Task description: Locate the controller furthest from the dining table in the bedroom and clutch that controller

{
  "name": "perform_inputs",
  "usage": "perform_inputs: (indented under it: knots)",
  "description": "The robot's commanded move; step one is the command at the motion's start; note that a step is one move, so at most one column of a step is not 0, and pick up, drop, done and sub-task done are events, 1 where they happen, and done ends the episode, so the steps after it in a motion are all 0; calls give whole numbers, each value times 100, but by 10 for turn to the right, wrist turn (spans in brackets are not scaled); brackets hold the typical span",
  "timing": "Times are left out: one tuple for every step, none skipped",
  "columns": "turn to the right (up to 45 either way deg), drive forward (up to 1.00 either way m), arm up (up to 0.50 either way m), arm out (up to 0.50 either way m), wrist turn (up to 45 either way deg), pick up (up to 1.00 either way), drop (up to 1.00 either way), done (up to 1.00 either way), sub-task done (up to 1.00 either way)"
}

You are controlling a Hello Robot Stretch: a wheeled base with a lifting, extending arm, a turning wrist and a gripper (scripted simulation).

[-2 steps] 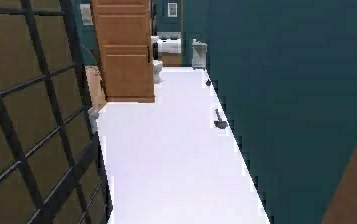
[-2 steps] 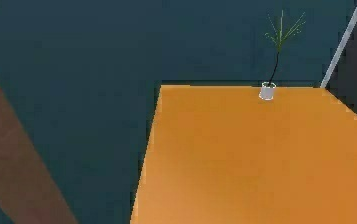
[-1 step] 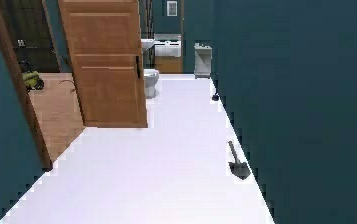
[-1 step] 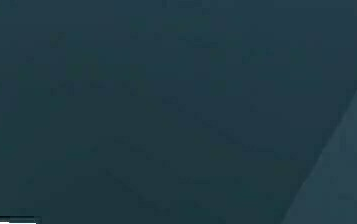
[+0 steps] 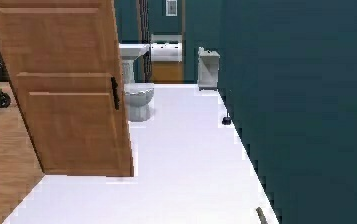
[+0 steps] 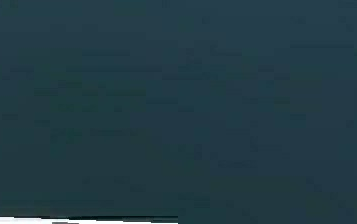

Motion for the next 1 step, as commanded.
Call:
perform_inputs:
  knots:
    - [30, 0, 0, 0, 0, 0, 0, 0, 0]
